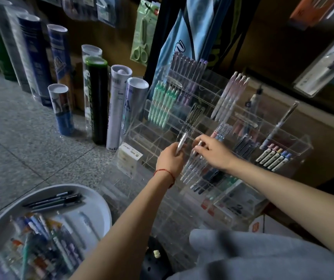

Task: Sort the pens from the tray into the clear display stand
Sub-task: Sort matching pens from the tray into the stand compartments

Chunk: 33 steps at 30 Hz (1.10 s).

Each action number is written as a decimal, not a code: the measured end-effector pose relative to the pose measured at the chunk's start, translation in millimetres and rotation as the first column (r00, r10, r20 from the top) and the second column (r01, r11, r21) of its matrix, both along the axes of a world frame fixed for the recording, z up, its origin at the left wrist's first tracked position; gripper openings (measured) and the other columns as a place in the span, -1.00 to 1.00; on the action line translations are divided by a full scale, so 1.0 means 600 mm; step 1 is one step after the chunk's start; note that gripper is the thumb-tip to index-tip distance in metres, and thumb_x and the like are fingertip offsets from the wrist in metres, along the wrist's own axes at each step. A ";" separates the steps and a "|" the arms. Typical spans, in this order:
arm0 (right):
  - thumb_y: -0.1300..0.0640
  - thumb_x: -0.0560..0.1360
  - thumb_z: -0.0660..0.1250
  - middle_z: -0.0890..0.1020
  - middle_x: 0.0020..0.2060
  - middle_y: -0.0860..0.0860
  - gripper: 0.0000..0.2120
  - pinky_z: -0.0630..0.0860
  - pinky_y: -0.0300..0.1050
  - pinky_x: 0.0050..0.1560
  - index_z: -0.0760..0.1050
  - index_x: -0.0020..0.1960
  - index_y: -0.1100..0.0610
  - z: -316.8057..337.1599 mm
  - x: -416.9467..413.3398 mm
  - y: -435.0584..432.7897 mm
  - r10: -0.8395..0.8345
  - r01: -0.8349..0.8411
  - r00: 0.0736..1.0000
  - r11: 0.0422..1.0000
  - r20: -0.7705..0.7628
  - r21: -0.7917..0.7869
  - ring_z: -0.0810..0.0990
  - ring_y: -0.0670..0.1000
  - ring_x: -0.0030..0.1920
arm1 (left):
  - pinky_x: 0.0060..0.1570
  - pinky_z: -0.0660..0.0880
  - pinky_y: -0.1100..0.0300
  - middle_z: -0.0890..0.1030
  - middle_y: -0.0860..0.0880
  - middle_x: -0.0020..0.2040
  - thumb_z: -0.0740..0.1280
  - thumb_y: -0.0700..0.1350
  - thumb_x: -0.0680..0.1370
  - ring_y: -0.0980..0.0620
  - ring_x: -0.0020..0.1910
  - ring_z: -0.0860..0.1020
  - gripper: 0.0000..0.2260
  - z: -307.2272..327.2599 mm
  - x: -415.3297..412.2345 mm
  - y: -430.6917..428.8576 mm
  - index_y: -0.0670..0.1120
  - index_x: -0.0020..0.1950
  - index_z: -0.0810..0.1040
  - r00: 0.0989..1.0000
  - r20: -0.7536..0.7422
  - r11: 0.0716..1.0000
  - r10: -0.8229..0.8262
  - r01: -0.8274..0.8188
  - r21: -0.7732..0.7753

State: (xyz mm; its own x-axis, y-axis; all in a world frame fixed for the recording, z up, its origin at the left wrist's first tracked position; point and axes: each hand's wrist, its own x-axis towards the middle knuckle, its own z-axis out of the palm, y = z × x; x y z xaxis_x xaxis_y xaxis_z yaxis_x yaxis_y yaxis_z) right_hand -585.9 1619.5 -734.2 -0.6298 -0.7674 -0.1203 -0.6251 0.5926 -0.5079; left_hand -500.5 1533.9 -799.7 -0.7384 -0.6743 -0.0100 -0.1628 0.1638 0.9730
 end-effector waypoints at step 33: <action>0.39 0.53 0.20 0.54 -0.27 0.10 -0.85 0.58 -0.33 -0.31 0.46 0.08 0.32 0.082 0.013 -0.016 -0.110 0.236 0.924 0.918 0.367 -0.318 0.54 -0.04 -0.31 | -0.52 0.40 0.37 0.50 -0.03 -0.35 0.24 -0.10 0.58 0.11 -0.48 0.40 -0.82 0.033 0.075 -0.063 -0.10 -0.19 0.52 0.985 -0.159 0.950 -0.061 0.106 0.295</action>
State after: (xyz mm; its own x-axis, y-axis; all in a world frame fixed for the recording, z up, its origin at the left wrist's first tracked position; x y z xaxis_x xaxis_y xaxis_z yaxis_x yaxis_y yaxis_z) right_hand -578.2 1609.6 -684.8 -0.7263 -0.6812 -0.0922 -0.2844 0.4198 -0.8619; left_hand -455.5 1496.4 -779.6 -0.8004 -0.5924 -0.0914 -0.0139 -0.1341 0.9909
